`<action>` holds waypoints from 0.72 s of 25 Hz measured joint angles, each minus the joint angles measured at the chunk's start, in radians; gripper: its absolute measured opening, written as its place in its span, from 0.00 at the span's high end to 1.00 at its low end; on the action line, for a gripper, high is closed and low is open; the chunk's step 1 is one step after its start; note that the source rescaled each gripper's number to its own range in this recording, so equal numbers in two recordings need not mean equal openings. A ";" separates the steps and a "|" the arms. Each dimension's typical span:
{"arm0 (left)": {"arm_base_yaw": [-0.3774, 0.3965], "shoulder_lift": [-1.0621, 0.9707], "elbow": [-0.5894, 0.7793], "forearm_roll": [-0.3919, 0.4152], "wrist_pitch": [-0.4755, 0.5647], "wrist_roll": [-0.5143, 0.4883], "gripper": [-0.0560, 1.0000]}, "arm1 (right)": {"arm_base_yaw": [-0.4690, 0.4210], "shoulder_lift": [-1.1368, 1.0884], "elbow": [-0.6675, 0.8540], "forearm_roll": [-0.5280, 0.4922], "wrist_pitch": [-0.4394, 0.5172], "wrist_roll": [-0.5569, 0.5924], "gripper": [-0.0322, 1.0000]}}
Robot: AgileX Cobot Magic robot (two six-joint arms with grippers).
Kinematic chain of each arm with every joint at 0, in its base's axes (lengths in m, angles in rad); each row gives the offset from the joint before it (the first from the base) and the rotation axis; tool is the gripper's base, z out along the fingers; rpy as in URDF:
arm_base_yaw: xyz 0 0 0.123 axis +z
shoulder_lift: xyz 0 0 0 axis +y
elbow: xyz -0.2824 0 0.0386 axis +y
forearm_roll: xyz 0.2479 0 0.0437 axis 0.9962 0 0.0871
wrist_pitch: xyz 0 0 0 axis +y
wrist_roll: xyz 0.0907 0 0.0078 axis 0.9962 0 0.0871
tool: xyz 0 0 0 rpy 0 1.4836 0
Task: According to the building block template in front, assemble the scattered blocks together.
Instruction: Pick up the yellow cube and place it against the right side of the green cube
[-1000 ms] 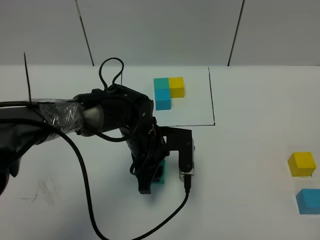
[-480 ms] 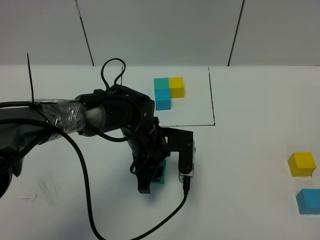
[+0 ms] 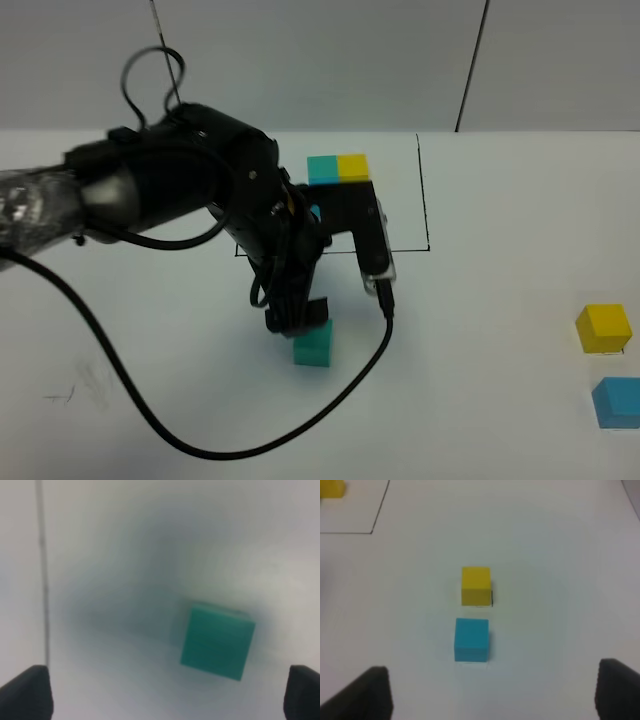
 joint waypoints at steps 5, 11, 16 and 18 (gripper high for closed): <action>0.019 -0.206 -0.001 0.237 0.041 -0.347 0.06 | 0.000 0.000 0.000 0.000 0.000 0.000 0.31; 0.145 -0.422 -0.001 0.475 0.265 -0.592 0.13 | 0.000 0.000 0.000 0.000 0.000 0.000 0.31; 0.276 -0.638 -0.001 0.482 0.440 -0.597 0.15 | 0.000 0.000 0.000 0.000 0.000 0.000 0.31; 0.299 -0.728 -0.001 0.475 0.450 -0.574 0.15 | 0.000 0.000 0.000 0.000 0.000 0.000 0.31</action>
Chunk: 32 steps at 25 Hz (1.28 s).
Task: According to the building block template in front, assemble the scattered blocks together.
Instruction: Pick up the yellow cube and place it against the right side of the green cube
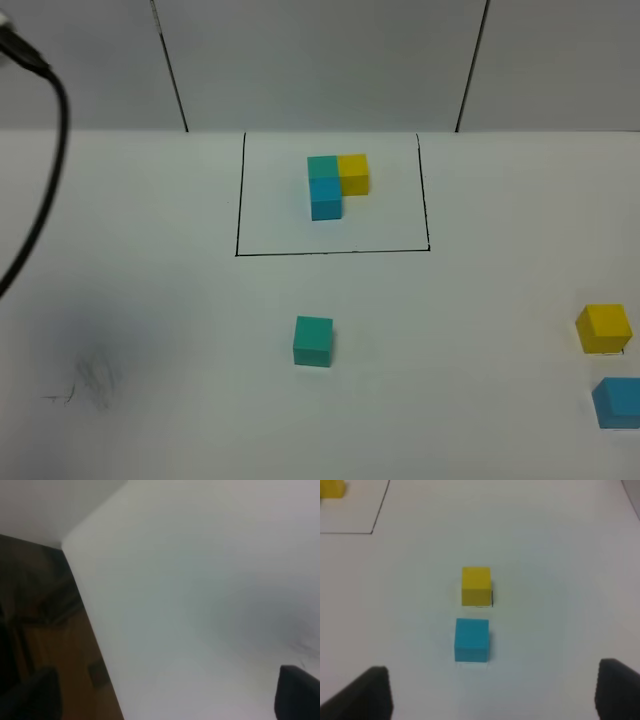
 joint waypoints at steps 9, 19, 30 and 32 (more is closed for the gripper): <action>0.002 -0.494 -0.003 -0.041 0.001 0.003 0.17 | 0.000 0.000 0.000 0.000 0.000 0.000 0.31; 0.087 -0.993 0.025 -0.280 0.001 0.003 0.21 | 0.000 0.000 0.000 0.000 0.000 0.000 0.31; 0.439 -1.188 0.458 -0.394 0.001 -0.123 0.24 | 0.000 0.000 0.000 0.000 0.000 0.000 0.31; 0.452 -1.188 0.551 -0.427 0.001 -0.184 0.24 | 0.000 0.000 0.000 0.000 0.000 0.000 0.31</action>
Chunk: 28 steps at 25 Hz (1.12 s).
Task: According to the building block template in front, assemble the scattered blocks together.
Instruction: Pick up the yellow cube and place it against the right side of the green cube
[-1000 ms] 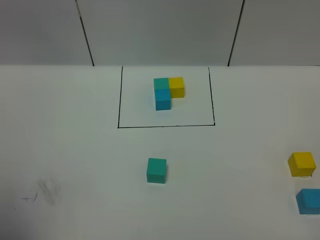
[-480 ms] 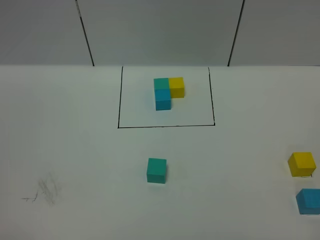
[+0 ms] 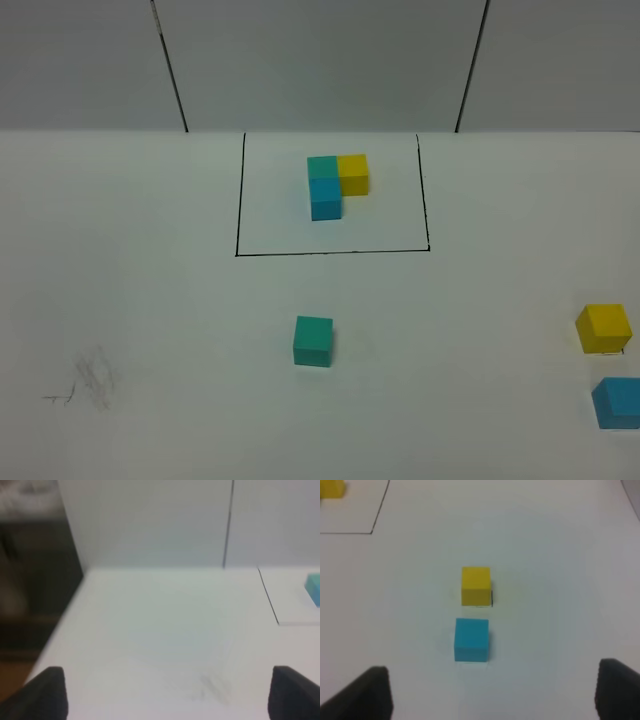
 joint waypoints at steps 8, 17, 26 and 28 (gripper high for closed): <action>0.004 0.001 0.311 -0.016 -0.069 -0.095 0.26 | 0.000 0.000 0.000 0.000 0.000 0.000 0.31; 0.004 0.001 0.376 -0.029 -0.122 -0.143 0.33 | 0.000 0.000 0.000 0.000 0.000 0.000 0.31; 0.004 0.001 0.377 -0.029 -0.127 -0.147 0.38 | 0.000 0.000 0.000 0.000 0.000 0.000 0.31; 0.004 0.001 0.377 -0.029 -0.127 -0.147 0.38 | 0.000 0.000 0.000 0.000 0.000 0.000 0.31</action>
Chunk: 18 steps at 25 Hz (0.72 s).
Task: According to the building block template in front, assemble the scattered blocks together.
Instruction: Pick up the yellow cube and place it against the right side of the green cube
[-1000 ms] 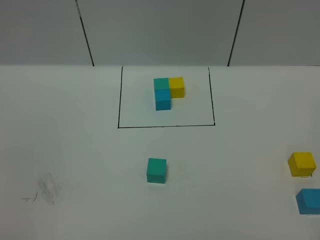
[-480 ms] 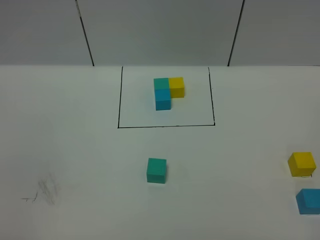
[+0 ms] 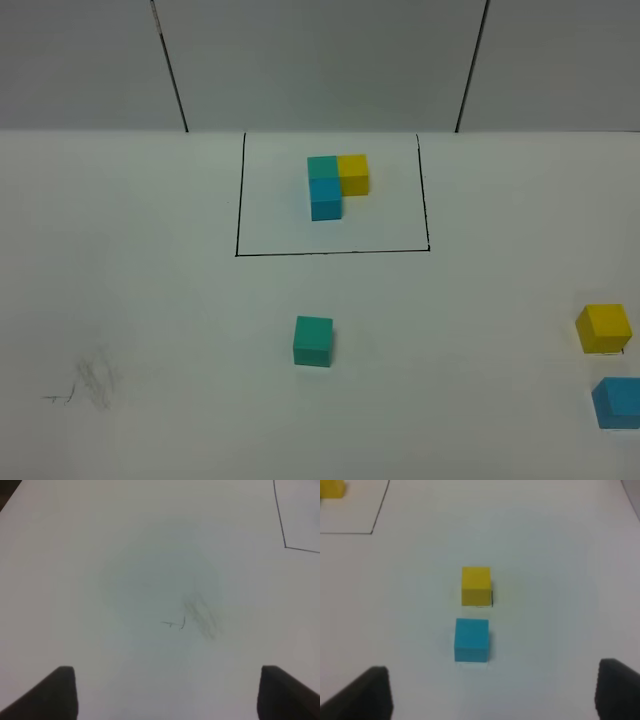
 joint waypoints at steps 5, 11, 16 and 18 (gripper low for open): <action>0.000 0.000 0.000 0.000 0.000 0.000 0.38 | 0.000 0.000 0.000 0.000 0.000 0.000 0.31; 0.000 0.000 0.000 0.000 0.000 0.000 0.38 | 0.000 0.000 0.000 0.000 0.000 0.012 0.31; 0.000 0.000 0.000 0.000 0.000 0.000 0.38 | 0.000 0.000 0.000 -0.011 0.000 0.035 0.31; 0.000 0.000 0.000 0.000 0.000 0.000 0.38 | 0.000 0.000 0.000 -0.011 0.000 0.042 0.31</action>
